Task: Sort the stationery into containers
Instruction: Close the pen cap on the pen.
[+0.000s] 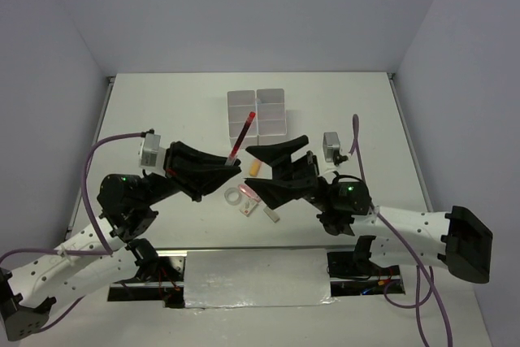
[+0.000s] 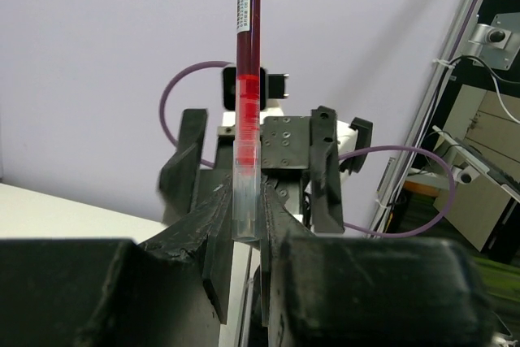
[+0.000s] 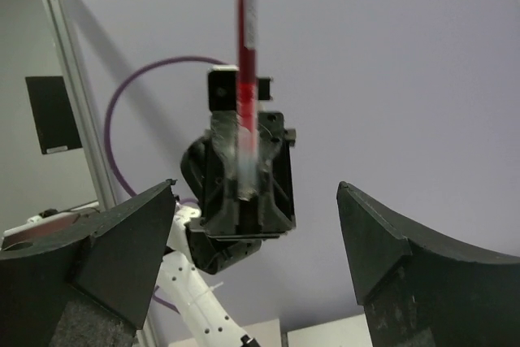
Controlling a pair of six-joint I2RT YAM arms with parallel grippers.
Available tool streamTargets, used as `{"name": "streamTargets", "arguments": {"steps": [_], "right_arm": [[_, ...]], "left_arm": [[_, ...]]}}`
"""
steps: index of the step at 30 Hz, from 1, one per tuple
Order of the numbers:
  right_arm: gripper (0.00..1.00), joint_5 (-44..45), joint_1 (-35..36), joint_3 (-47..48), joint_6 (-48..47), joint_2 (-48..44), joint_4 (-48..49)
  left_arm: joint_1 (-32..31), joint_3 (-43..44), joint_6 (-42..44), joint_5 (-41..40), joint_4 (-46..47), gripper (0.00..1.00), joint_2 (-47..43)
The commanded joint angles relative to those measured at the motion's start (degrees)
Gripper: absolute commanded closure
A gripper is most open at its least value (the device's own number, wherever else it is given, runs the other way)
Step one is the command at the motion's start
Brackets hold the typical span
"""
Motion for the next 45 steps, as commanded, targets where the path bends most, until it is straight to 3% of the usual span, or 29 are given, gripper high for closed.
{"name": "streamTargets", "arguments": {"steps": [1, 7, 13, 20, 25, 33, 34, 38, 39, 45], "right_arm": [[0.12, -1.7, 0.2, 0.5, -3.8, -4.4, -0.9], [0.11, -2.1, -0.8, 7.0, -8.2, -7.0, -14.6], [0.1, -4.1, -4.0, 17.5, -8.3, -3.8, -27.9], [0.17, -10.6, -8.4, 23.4, -6.0, -2.0, -30.4], [0.4, -16.2, -10.8, 24.7, -2.3, -0.3, -29.4], [0.45, -19.9, -11.7, 24.6, -0.3, -3.2, -30.3], [0.57, -20.2, -11.7, 24.7, -0.2, -3.4, -30.3], [0.87, -20.9, -11.7, 24.0, 0.3, -3.7, -30.5], [1.0, -20.9, -11.8, 23.6, 0.6, -4.0, -30.2], [1.0, -21.2, -11.7, 21.7, 1.0, -3.5, -28.2]], "left_arm": [[0.0, 2.3, 1.9, -0.8, 2.6, 1.0, -0.8], [0.0, 2.1, 0.3, 2.1, 2.2, 1.0, 0.5], [0.0, 1.9, 0.3, 3.7, 0.7, 1.0, 0.6], [-0.1, 1.7, 0.8, 4.3, -1.4, 1.0, 0.1], [-0.1, 2.1, 1.6, 5.1, -2.5, 1.0, 0.1], [-0.1, 1.7, 2.9, 4.4, -4.6, 1.0, -0.3], [-0.1, 1.8, 3.0, 4.4, -4.8, 1.0, -0.2], [-0.1, 1.7, 3.4, 3.6, -5.3, 1.0, -0.5], [-0.1, 1.8, 3.6, 3.6, -5.3, 1.0, -0.5], [-0.1, 3.6, 4.8, 5.1, -6.4, 1.0, 0.0]]}}
